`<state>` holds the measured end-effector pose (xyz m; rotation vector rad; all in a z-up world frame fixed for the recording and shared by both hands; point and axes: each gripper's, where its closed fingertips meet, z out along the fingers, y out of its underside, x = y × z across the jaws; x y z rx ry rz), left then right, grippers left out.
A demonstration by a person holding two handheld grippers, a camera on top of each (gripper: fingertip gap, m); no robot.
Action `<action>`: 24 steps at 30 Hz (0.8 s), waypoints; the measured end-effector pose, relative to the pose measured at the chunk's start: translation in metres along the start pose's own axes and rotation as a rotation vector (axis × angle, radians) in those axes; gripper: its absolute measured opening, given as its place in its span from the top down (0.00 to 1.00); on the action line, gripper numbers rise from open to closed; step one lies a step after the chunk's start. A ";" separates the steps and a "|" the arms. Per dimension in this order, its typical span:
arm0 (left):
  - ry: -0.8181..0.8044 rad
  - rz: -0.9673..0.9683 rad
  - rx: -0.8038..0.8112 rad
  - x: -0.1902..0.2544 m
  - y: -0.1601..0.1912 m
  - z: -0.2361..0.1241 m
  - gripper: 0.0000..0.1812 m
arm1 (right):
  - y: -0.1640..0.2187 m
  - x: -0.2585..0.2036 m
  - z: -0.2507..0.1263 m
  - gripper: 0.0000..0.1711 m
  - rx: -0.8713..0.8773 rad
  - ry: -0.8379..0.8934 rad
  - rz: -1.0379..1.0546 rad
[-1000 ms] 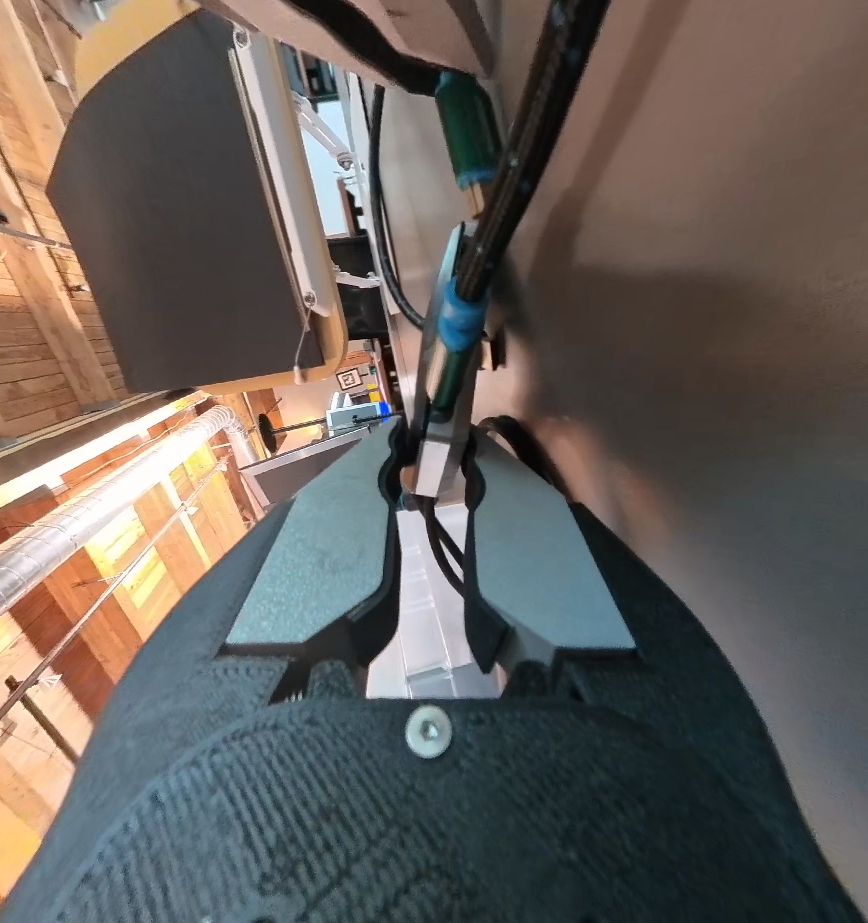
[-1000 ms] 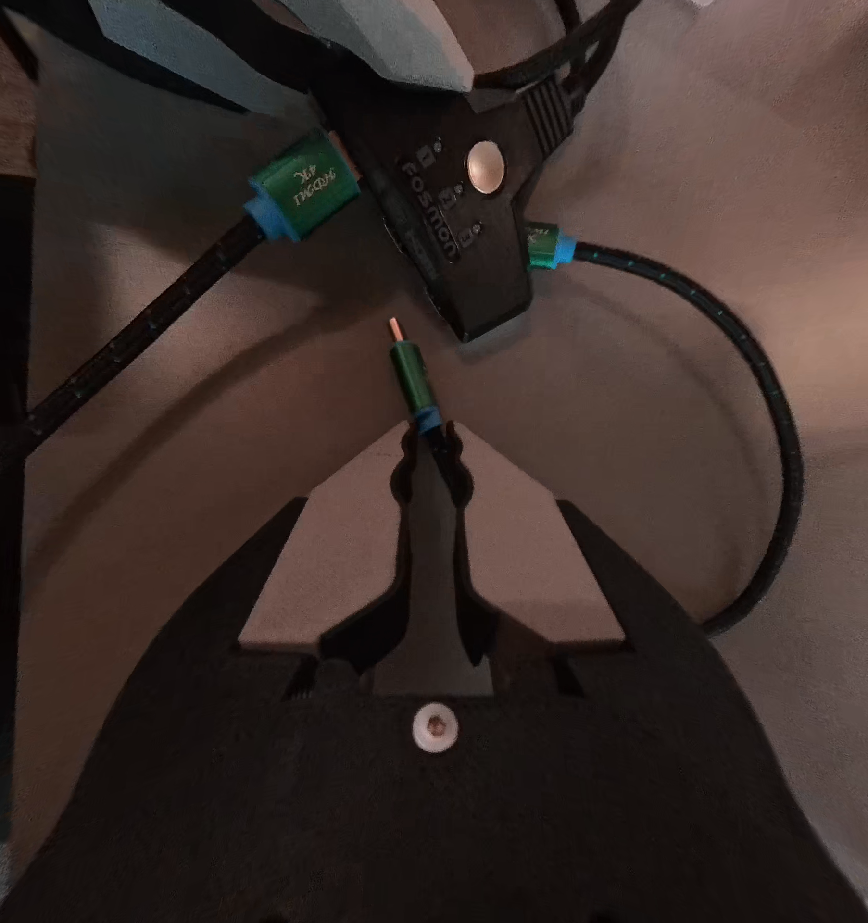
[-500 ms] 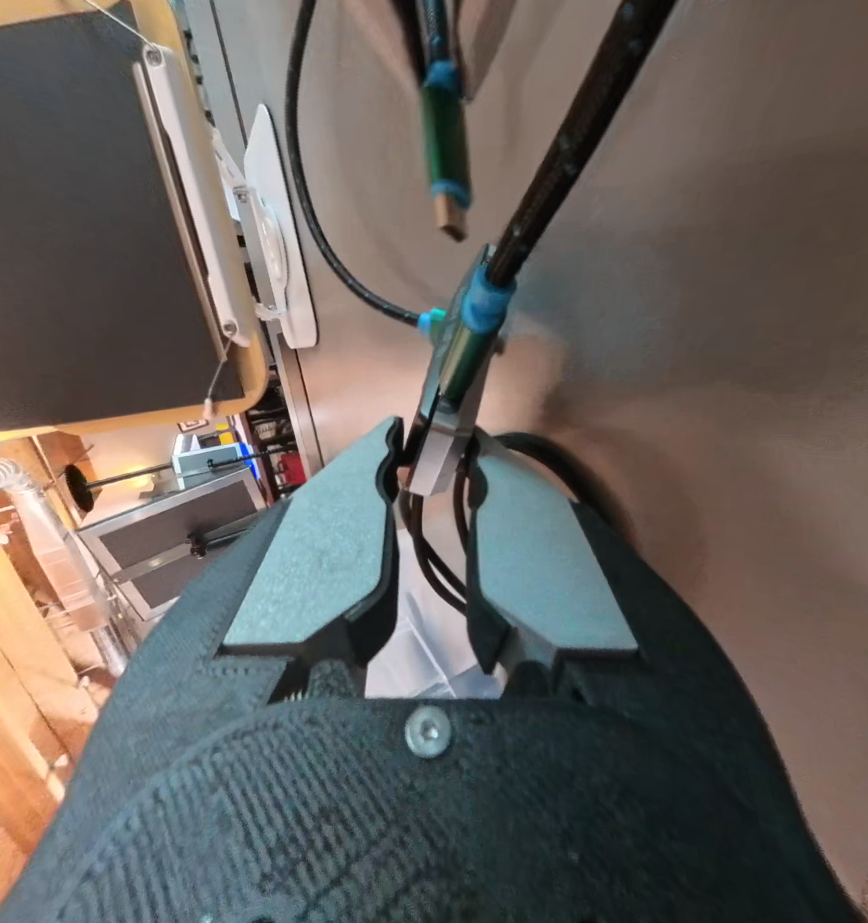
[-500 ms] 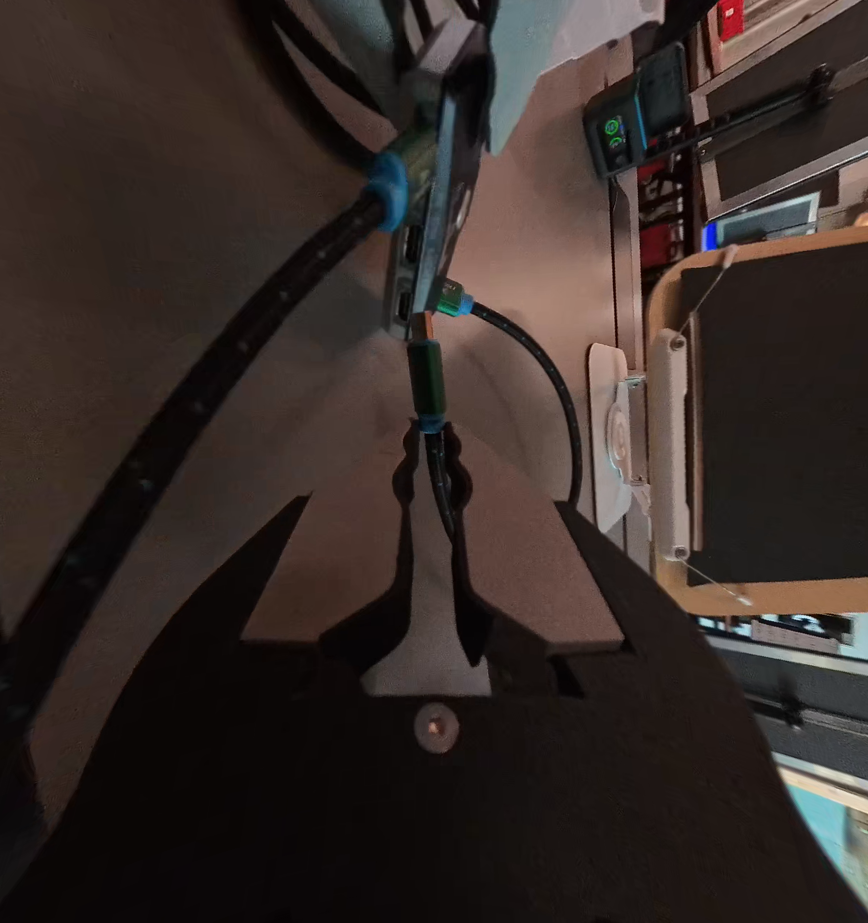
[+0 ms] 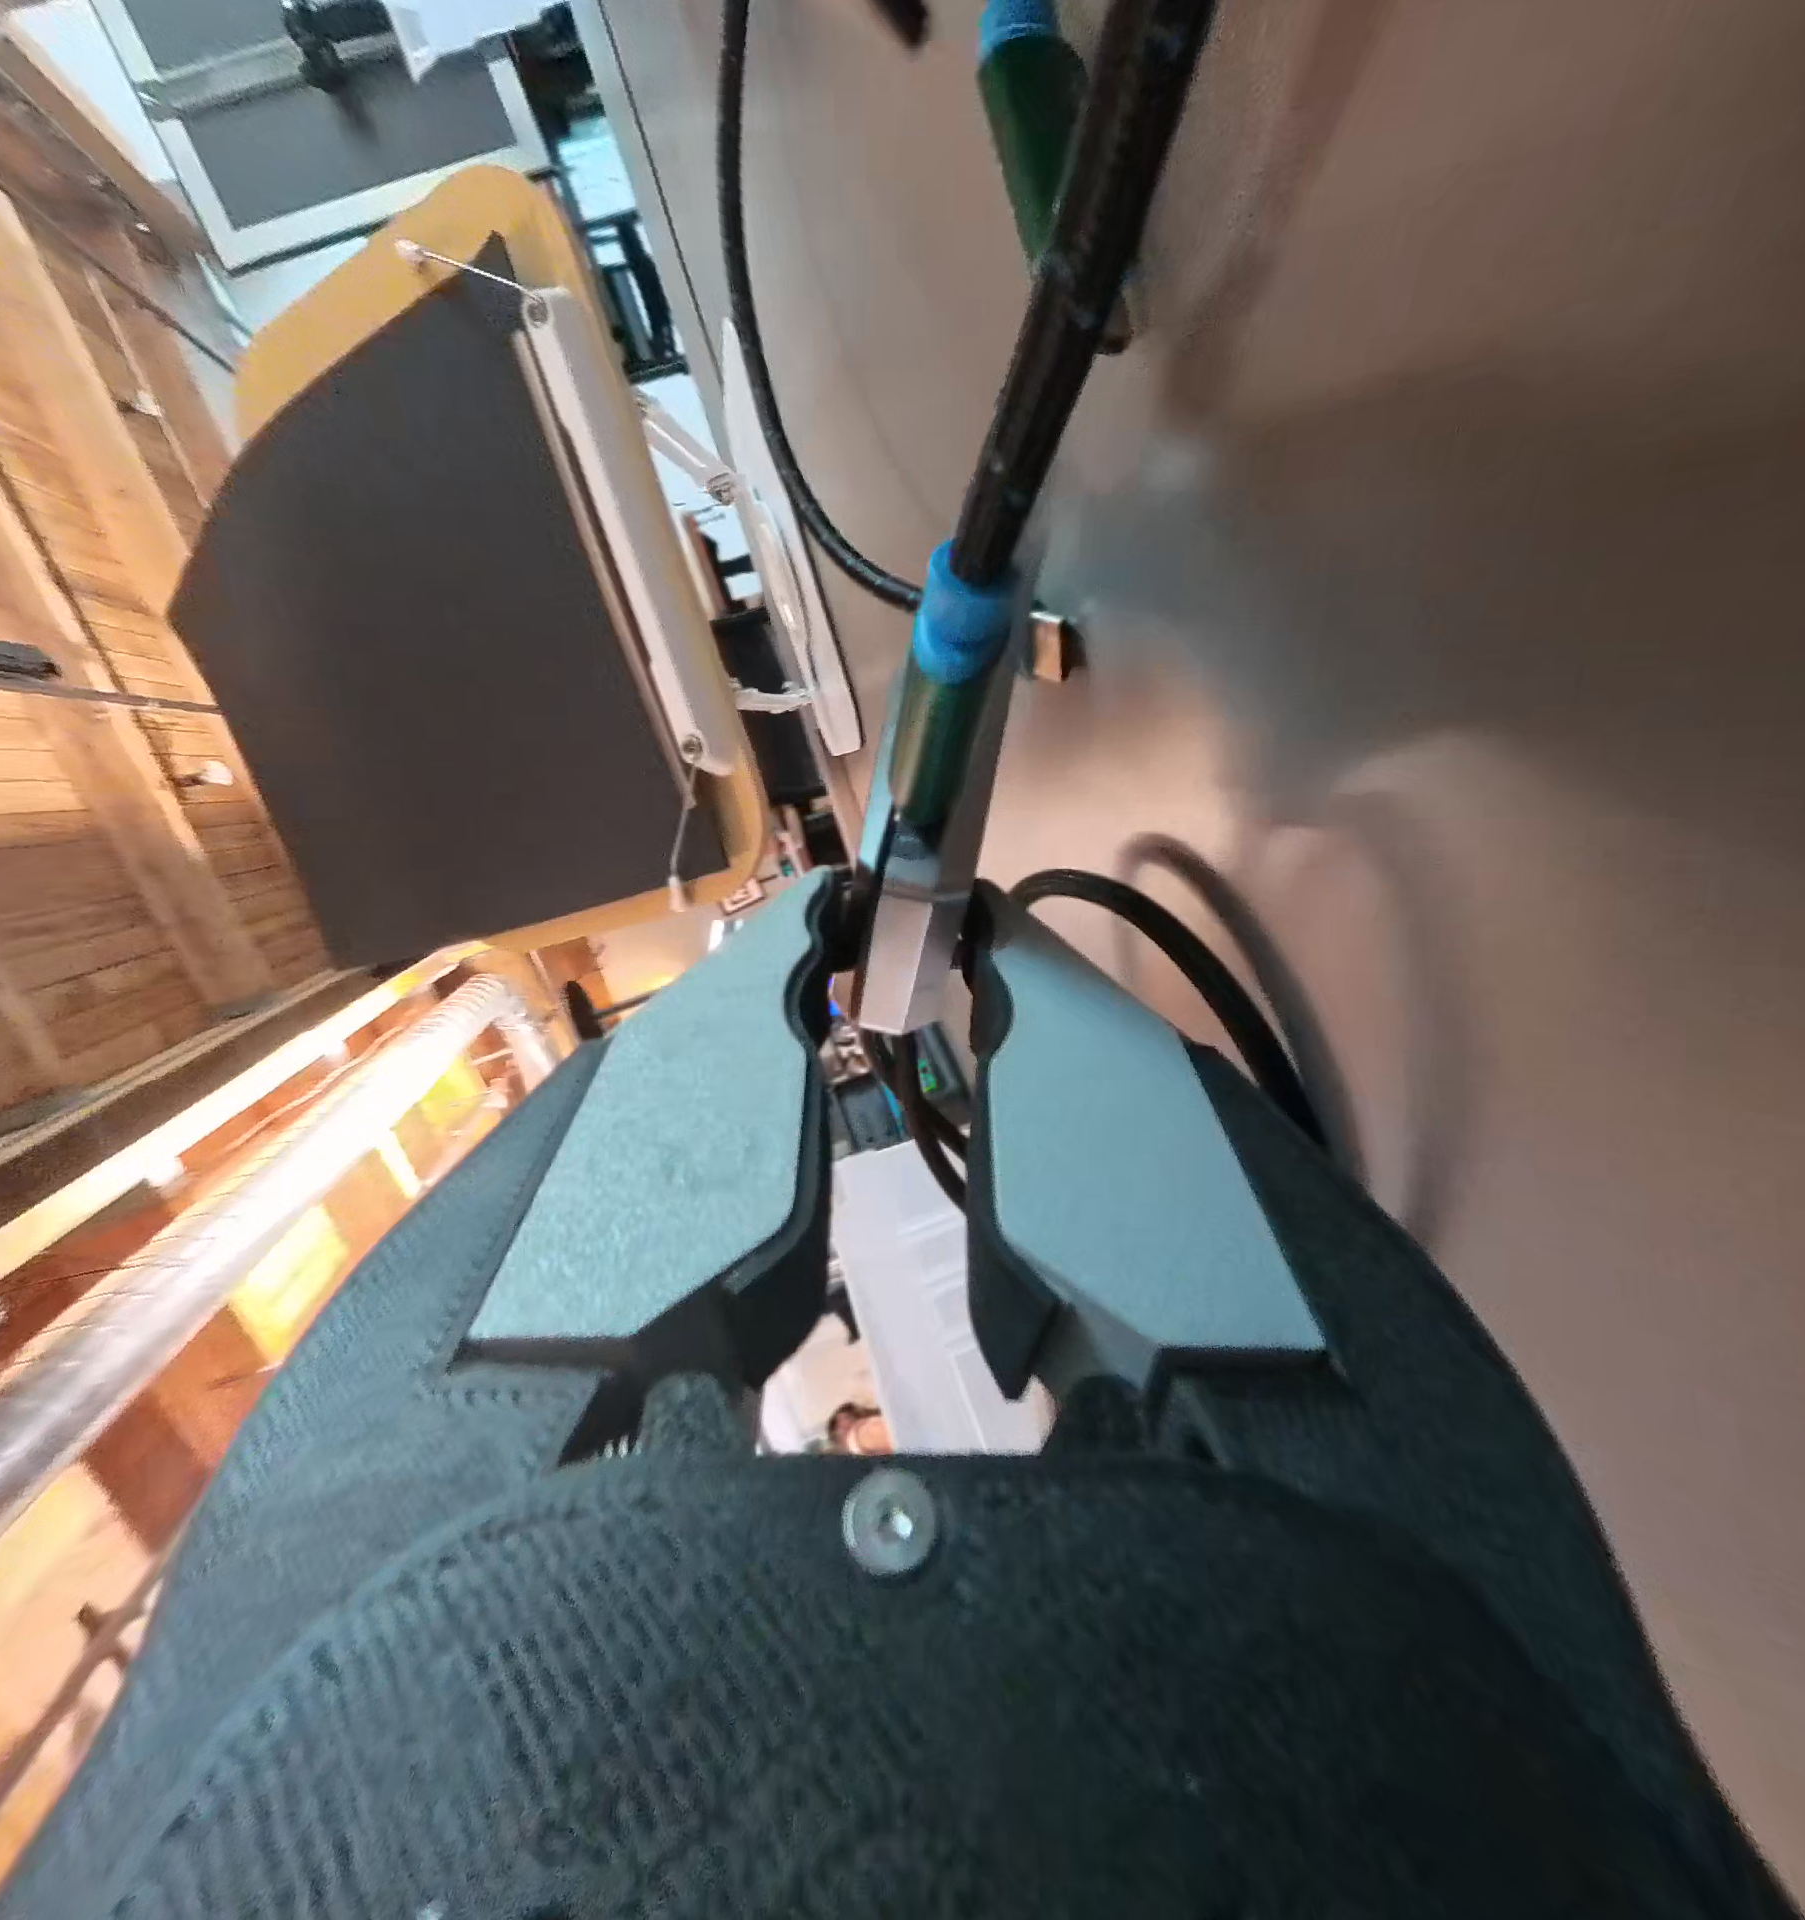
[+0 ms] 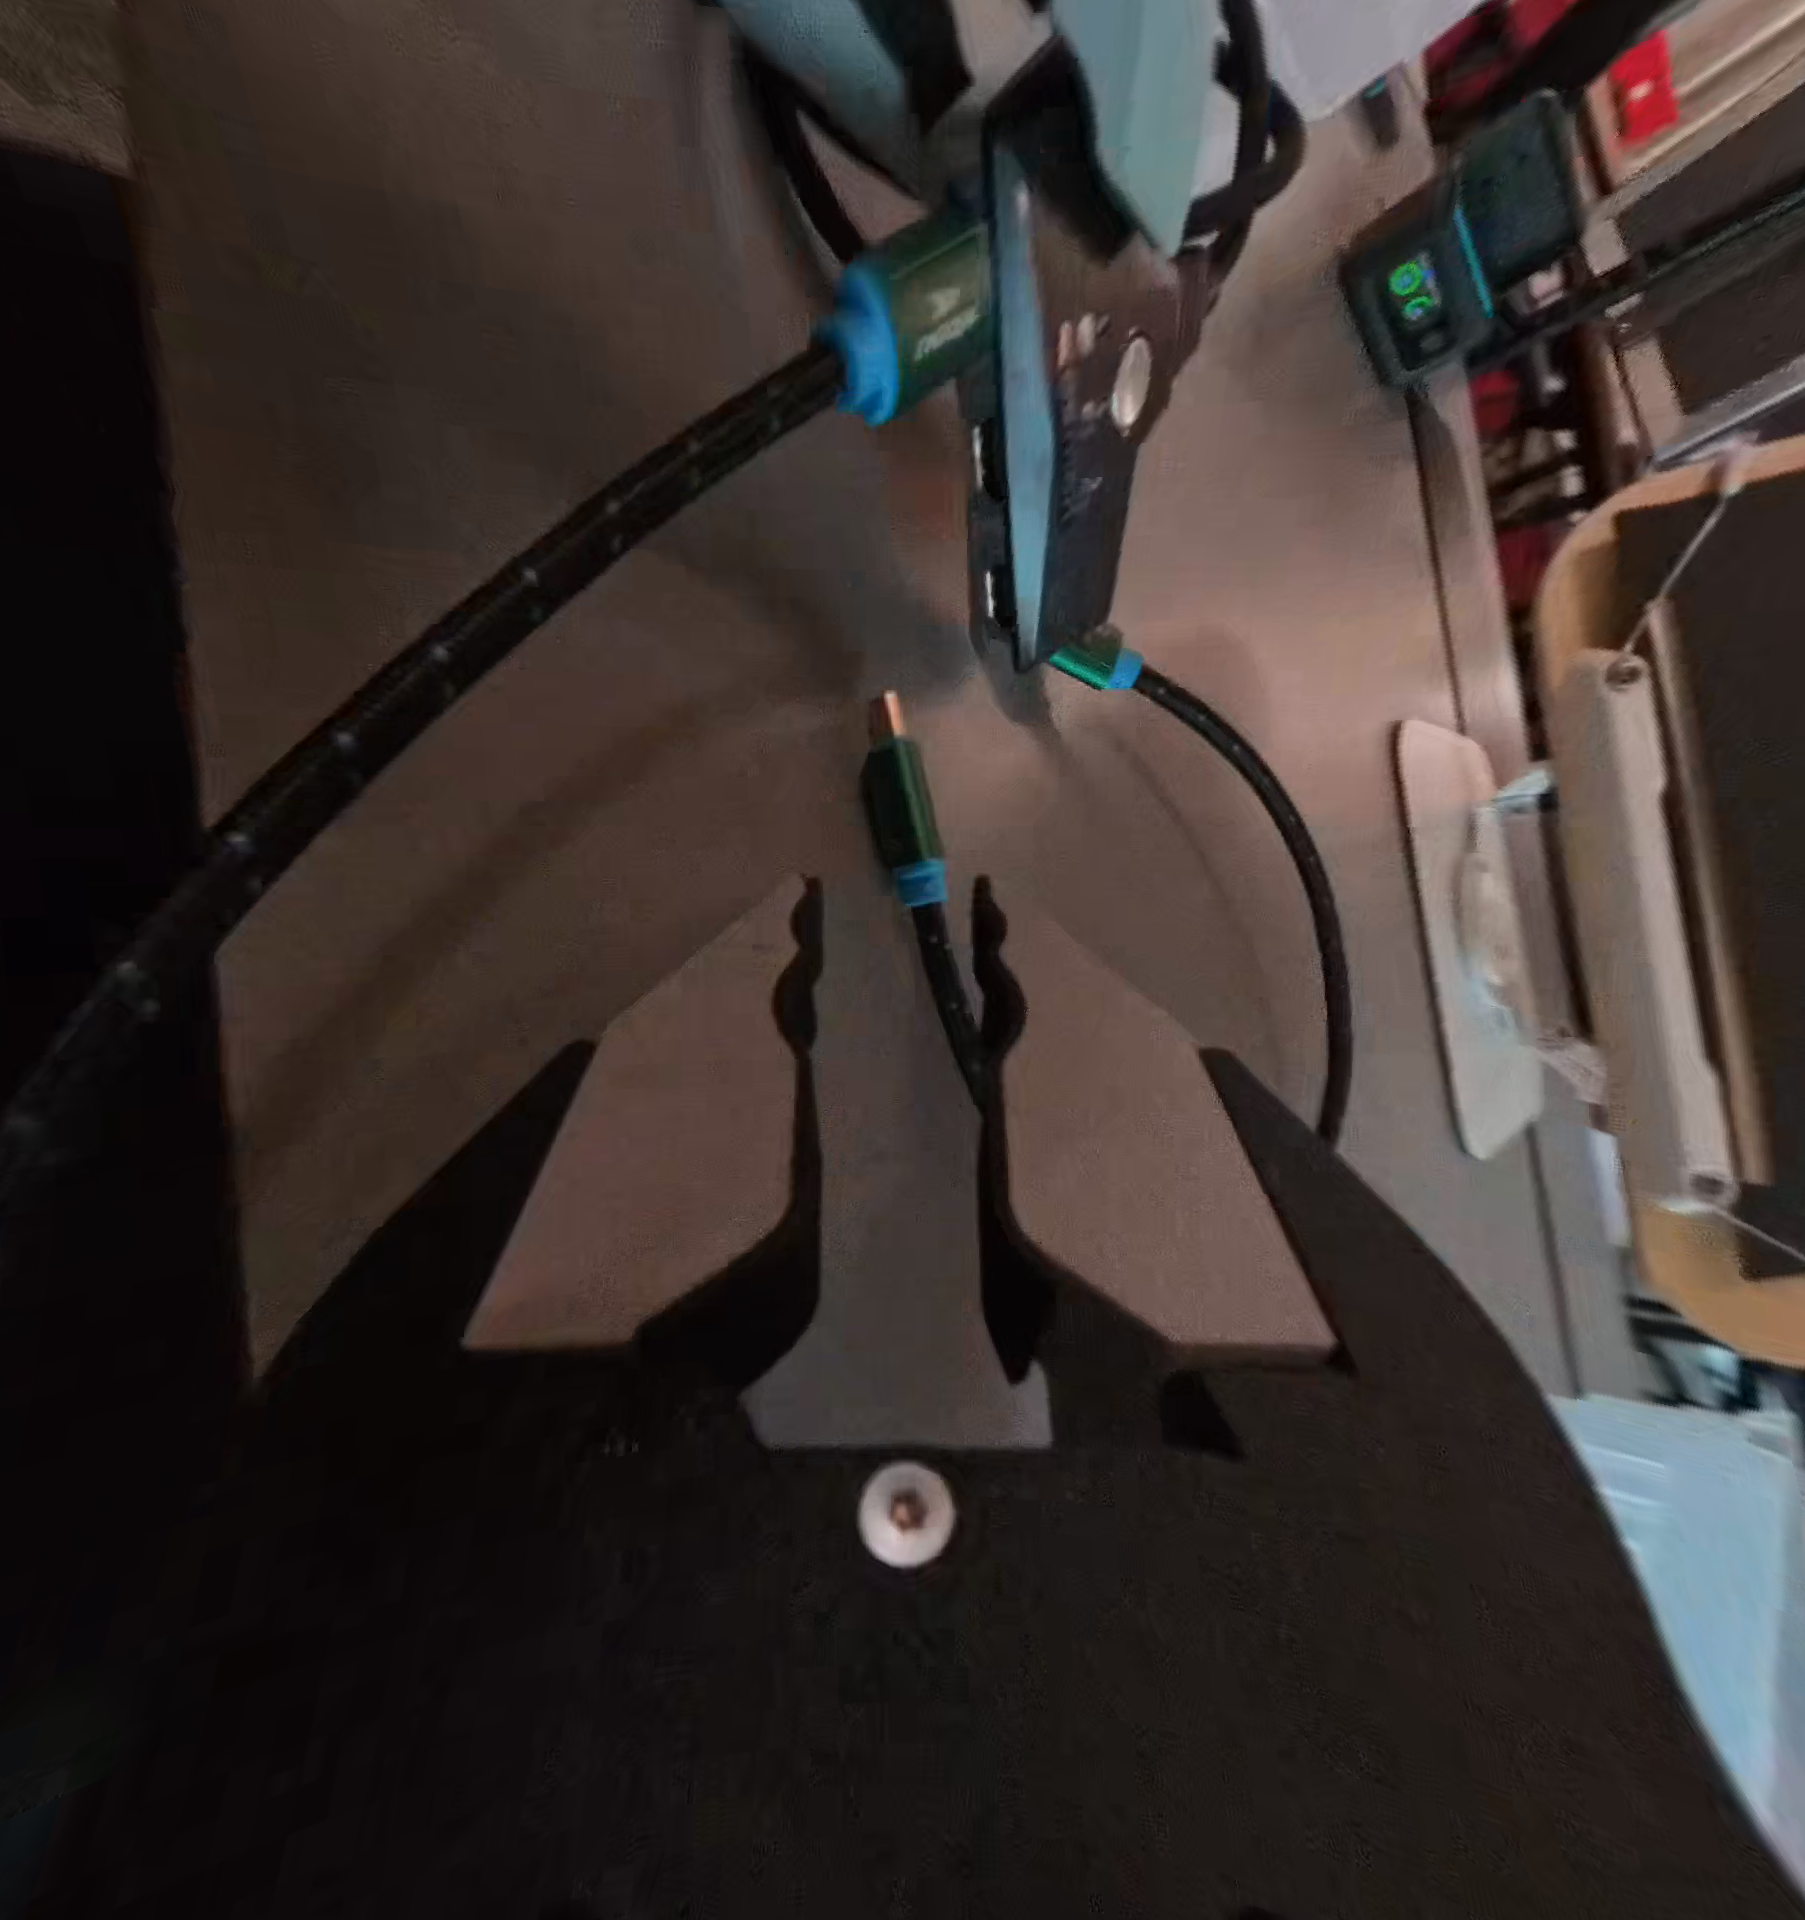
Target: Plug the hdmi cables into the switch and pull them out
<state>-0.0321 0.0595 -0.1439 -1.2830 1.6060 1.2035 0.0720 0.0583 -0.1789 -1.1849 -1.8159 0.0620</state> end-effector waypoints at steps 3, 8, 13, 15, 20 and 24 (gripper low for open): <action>-0.013 0.017 -0.008 0.003 0.005 -0.002 0.88 | -0.014 0.016 -0.016 0.89 0.132 -0.171 0.215; 0.005 -0.015 -0.023 0.010 0.010 -0.006 0.88 | -0.007 0.036 -0.009 0.91 0.060 -0.509 0.665; 0.059 -0.032 -0.030 0.018 0.013 -0.014 0.88 | -0.005 0.012 -0.009 0.84 -0.018 -0.832 0.790; 0.088 -0.049 -0.034 0.019 0.016 -0.018 0.87 | -0.001 0.018 -0.004 0.86 -0.027 -0.762 0.758; 0.125 -0.081 -0.071 0.020 0.019 -0.022 0.88 | -0.011 0.067 0.019 0.79 0.012 -0.431 0.552; 0.111 -0.096 -0.093 0.021 0.021 -0.020 0.87 | -0.029 0.088 0.048 0.75 0.016 -0.313 0.231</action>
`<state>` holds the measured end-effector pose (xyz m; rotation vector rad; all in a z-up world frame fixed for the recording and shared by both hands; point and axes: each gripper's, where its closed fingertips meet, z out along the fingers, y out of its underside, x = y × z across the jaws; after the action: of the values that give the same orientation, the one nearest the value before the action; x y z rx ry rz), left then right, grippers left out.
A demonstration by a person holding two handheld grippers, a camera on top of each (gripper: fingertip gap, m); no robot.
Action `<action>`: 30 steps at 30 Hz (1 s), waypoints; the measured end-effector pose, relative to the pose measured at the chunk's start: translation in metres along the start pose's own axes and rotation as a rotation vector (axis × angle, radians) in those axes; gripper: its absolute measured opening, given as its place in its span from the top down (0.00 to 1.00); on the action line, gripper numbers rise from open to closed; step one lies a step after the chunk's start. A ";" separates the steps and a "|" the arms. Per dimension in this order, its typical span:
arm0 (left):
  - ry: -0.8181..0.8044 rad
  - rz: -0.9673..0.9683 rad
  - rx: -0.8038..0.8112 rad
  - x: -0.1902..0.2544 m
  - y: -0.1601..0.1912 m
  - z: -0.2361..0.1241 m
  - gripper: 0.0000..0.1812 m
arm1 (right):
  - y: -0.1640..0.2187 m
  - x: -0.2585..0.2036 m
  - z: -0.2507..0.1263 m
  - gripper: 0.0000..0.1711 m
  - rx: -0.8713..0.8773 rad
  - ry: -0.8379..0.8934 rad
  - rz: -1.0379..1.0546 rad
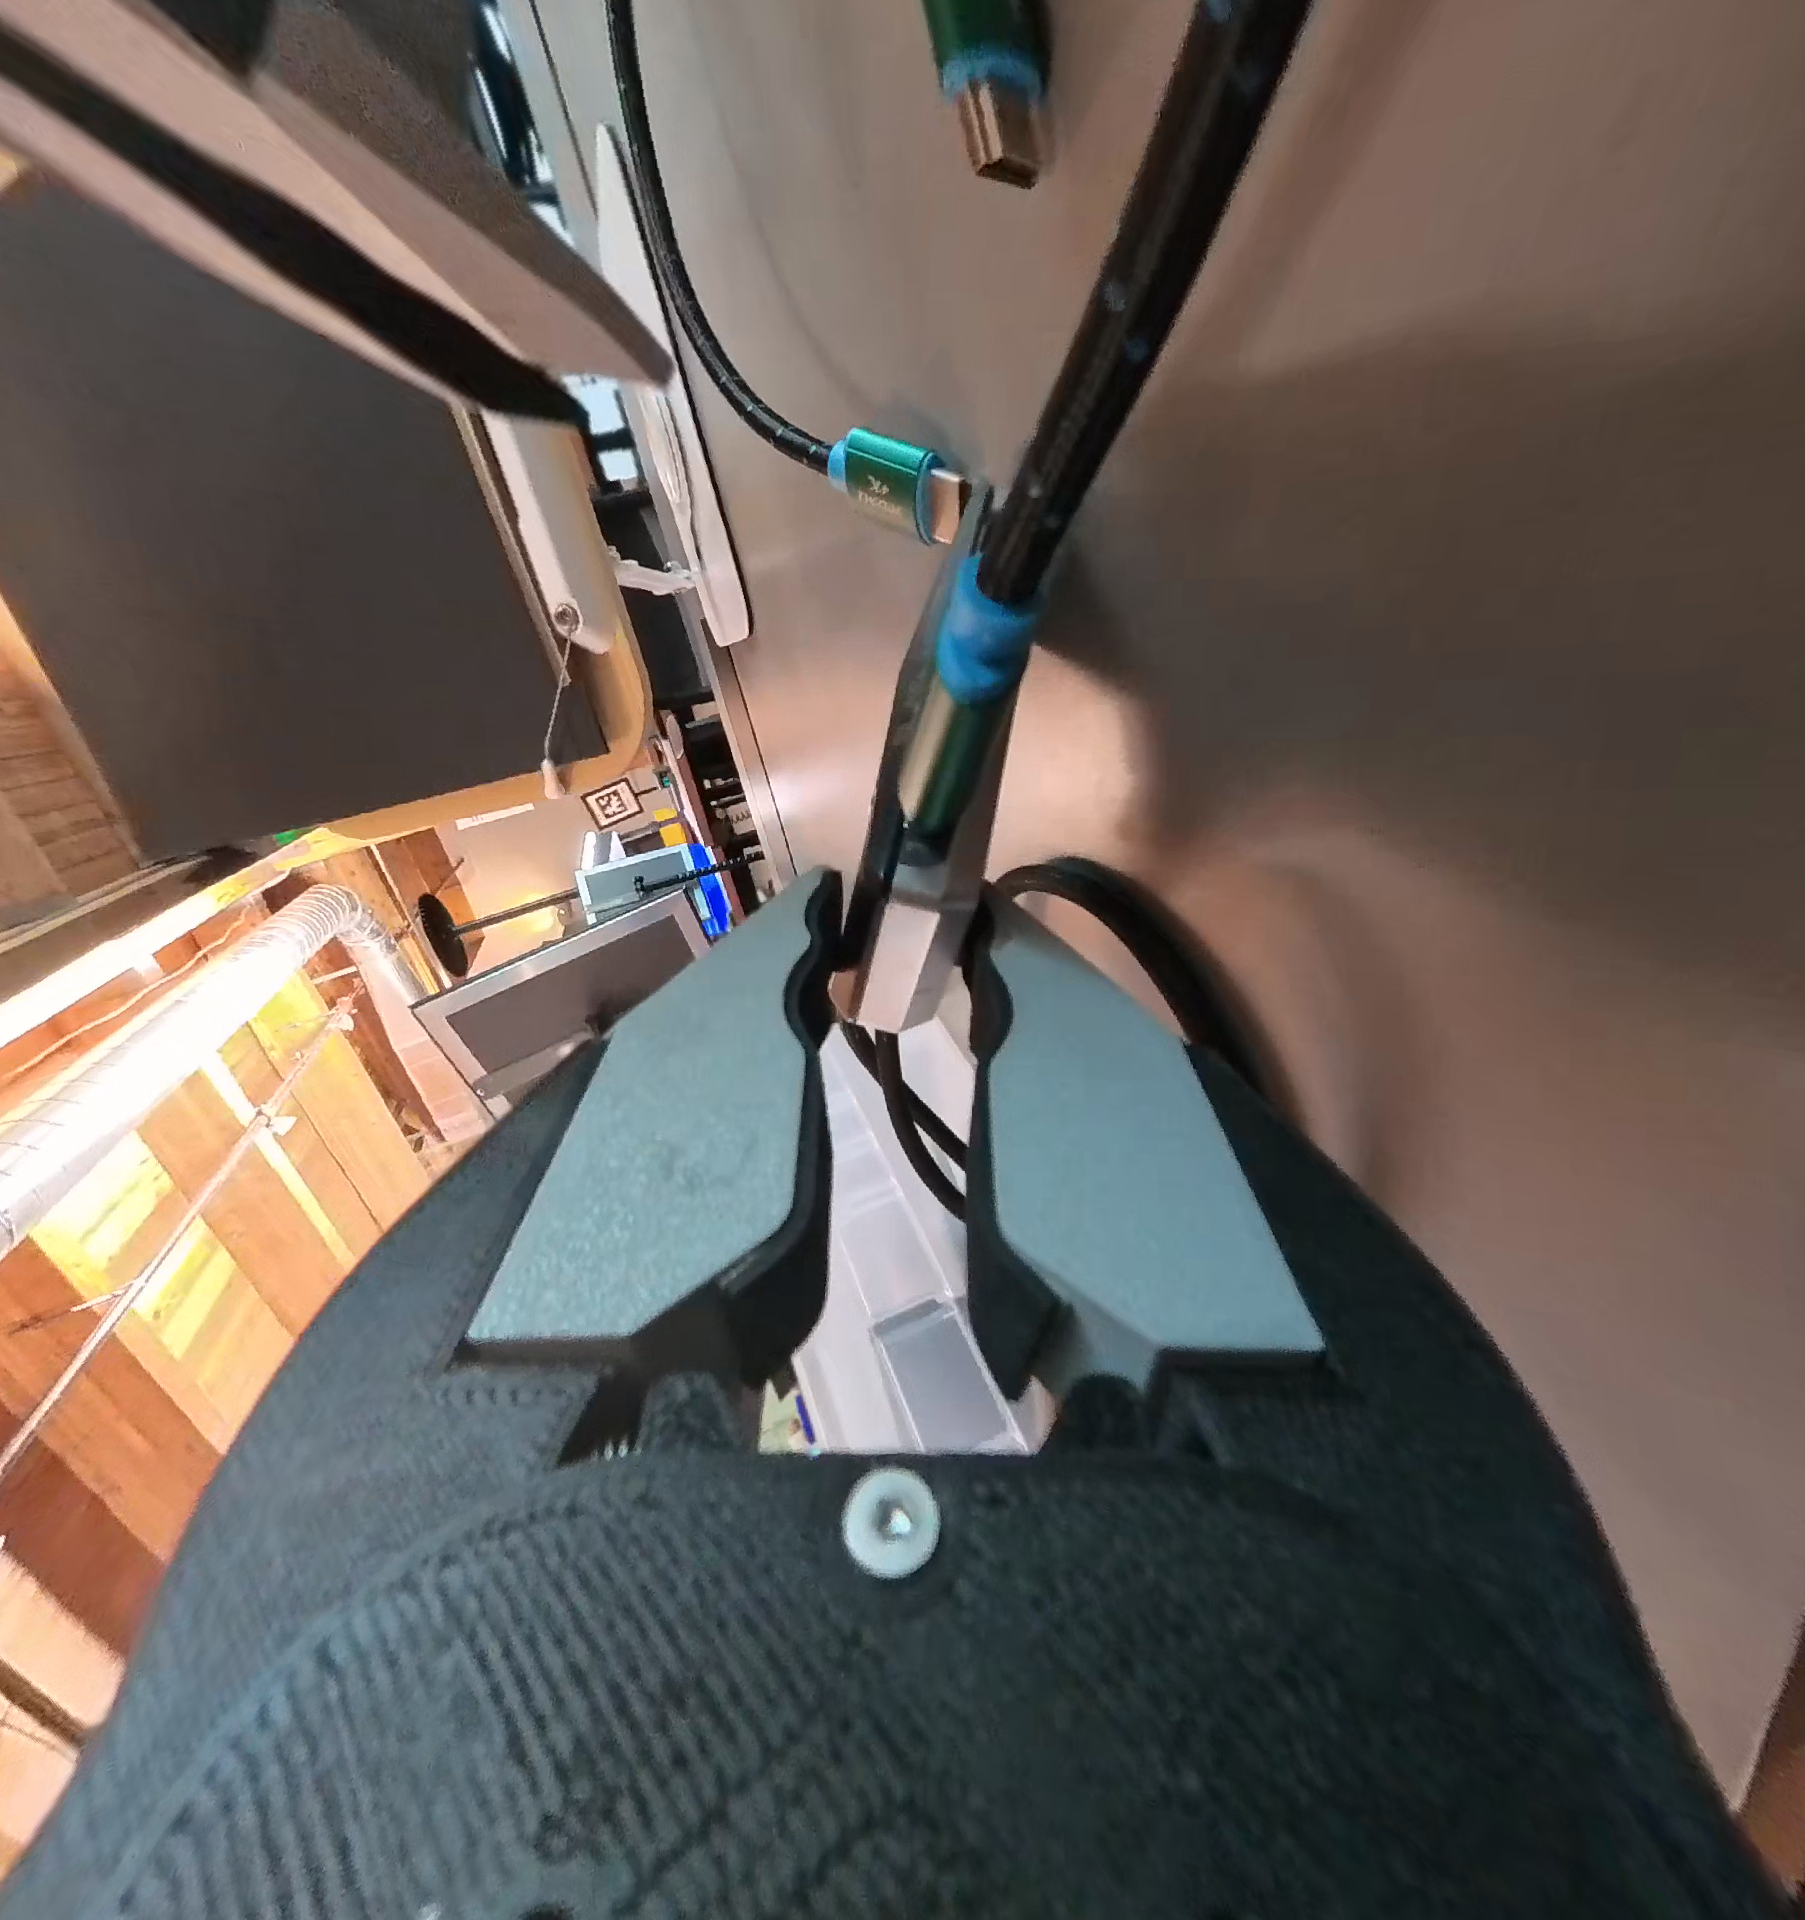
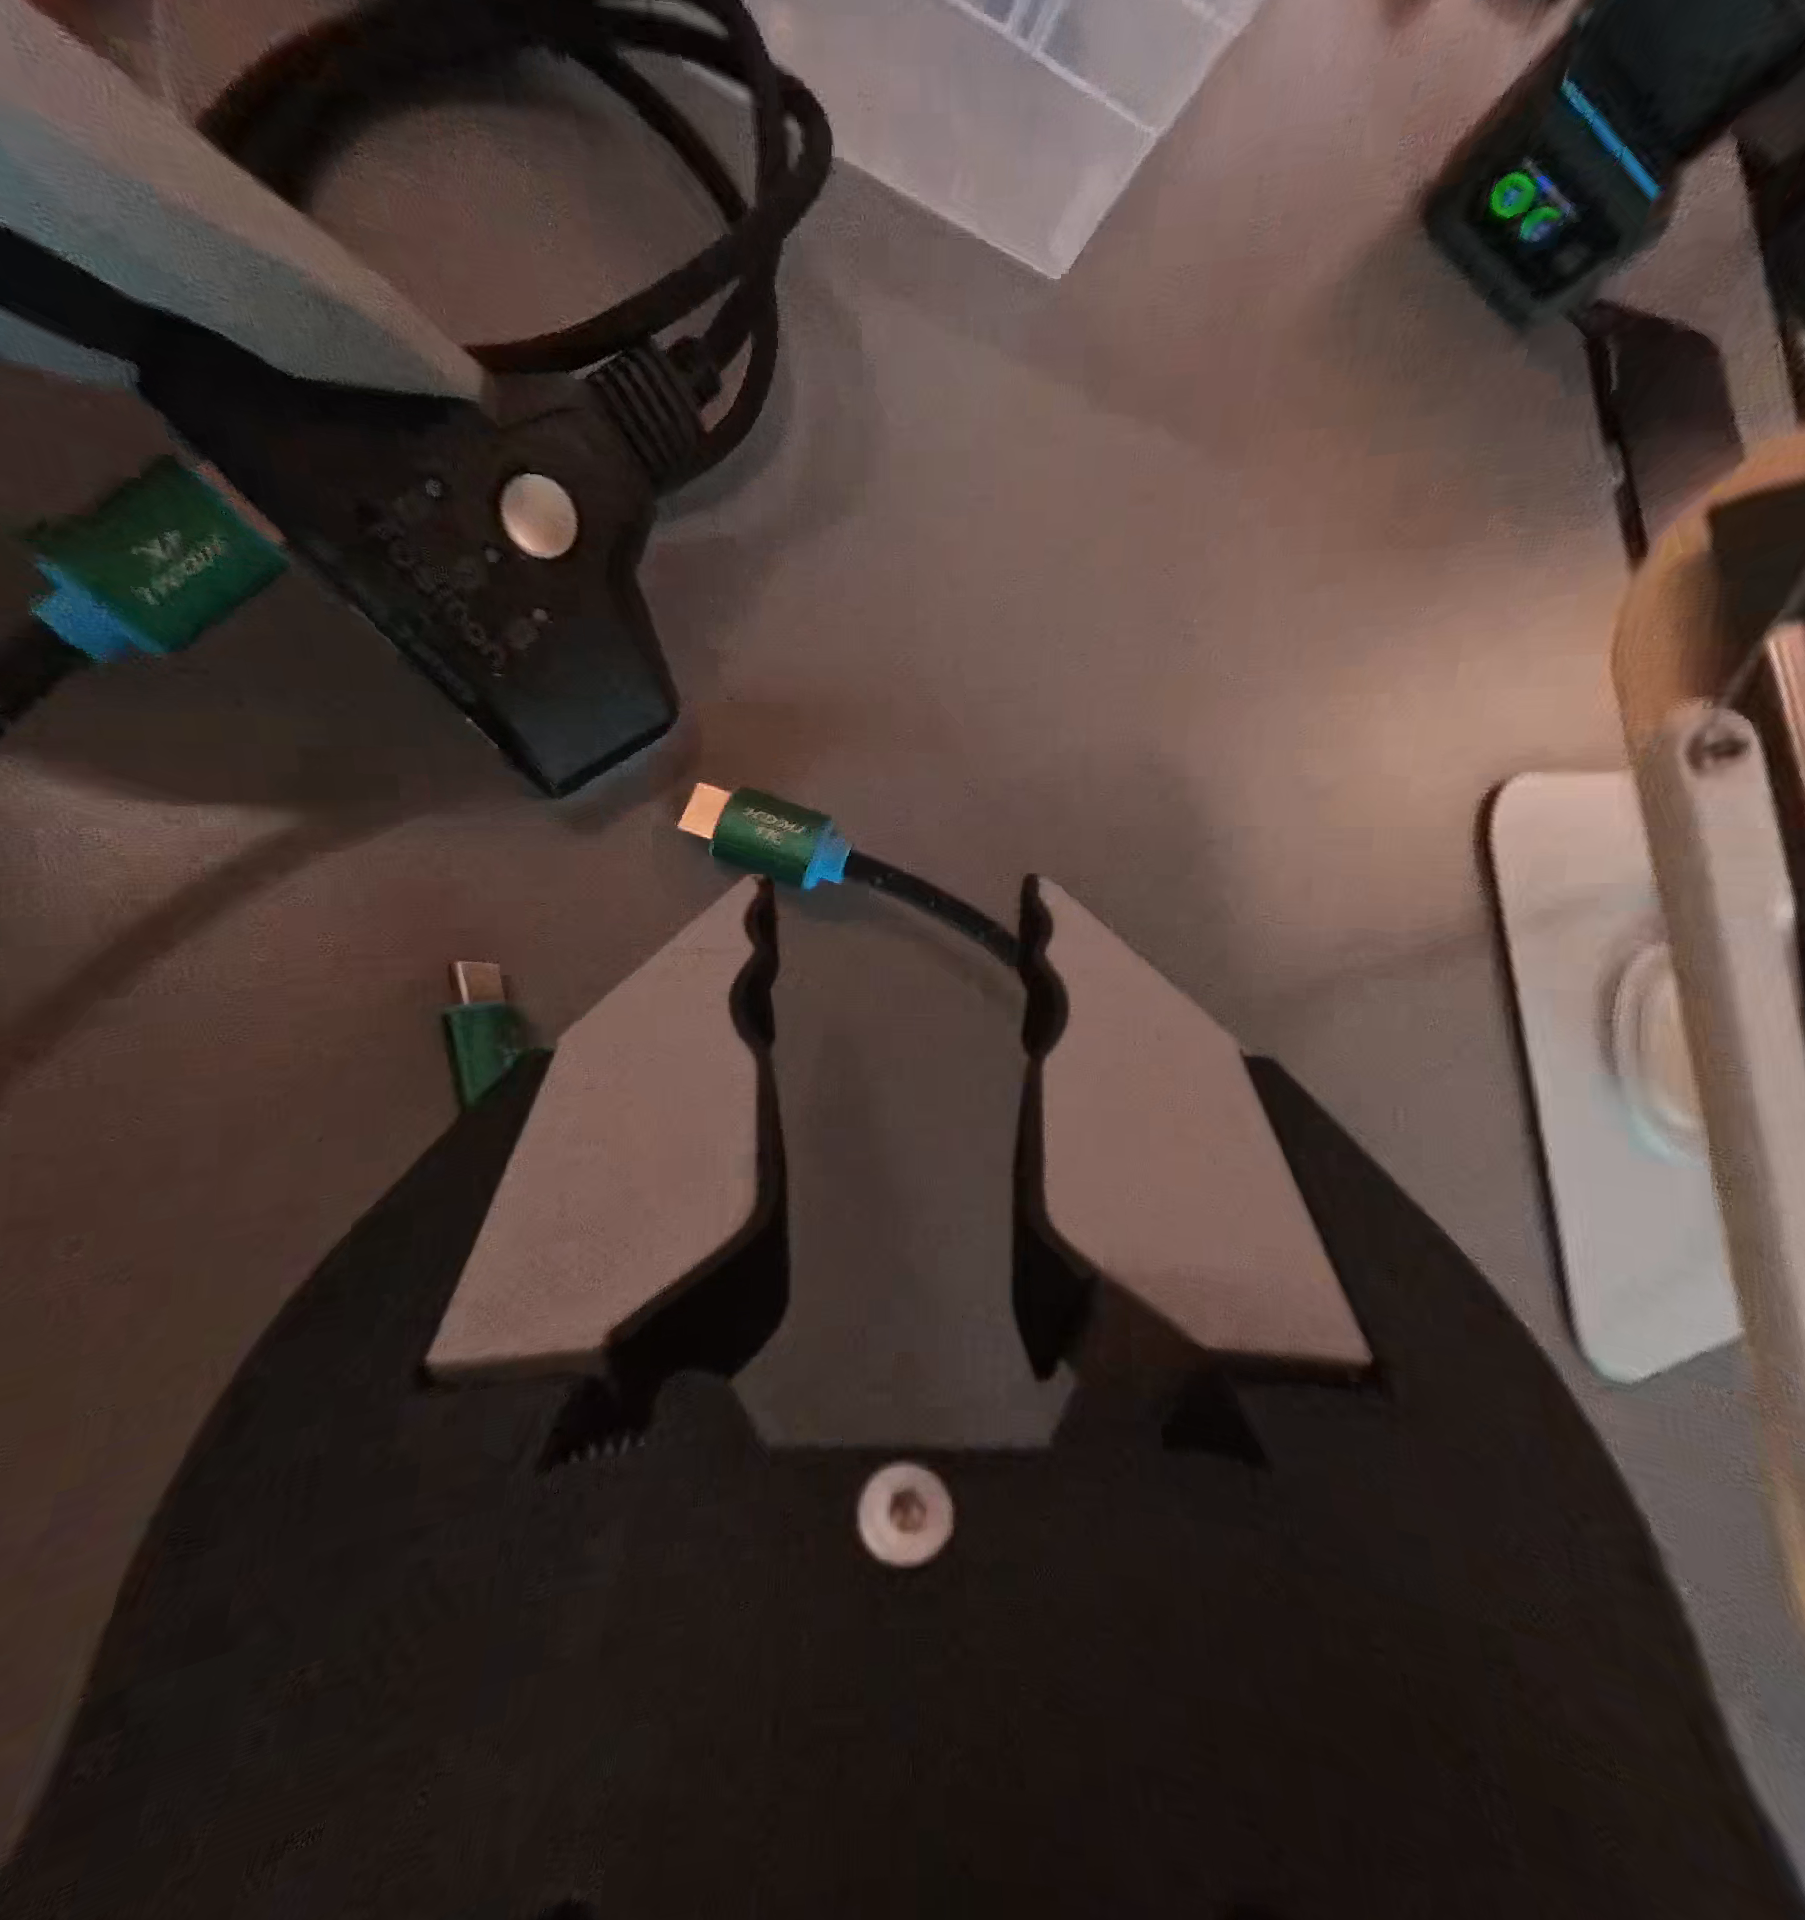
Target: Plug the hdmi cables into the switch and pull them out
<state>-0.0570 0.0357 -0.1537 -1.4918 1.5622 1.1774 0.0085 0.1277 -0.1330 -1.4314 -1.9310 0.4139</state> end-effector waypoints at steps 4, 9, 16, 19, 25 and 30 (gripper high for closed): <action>-0.010 -0.012 -0.013 0.002 0.004 -0.002 0.88 | 0.001 -0.007 0.026 0.73 -0.158 -0.099 -0.307; -0.023 -0.032 -0.008 0.005 0.006 -0.004 0.88 | 0.008 -0.012 0.042 0.78 -0.294 -0.242 -0.458; -0.051 -0.088 -0.049 0.004 0.015 0.008 0.88 | 0.023 -0.008 0.063 0.89 -0.370 -0.375 -0.369; -0.077 -0.093 -0.073 0.002 0.018 0.017 0.88 | 0.025 0.005 0.060 0.94 -0.361 -0.281 -0.258; -0.132 -0.124 -0.132 -0.004 0.026 0.038 0.88 | 0.031 0.006 0.025 0.98 -0.208 -0.118 0.240; -0.210 -0.111 -0.144 -0.017 0.023 0.059 0.89 | 0.032 -0.018 0.010 0.98 -0.123 -0.028 0.438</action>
<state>-0.0849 0.0955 -0.1563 -1.4727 1.2627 1.3581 0.0267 0.1231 -0.1659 -1.9452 -1.6797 0.5207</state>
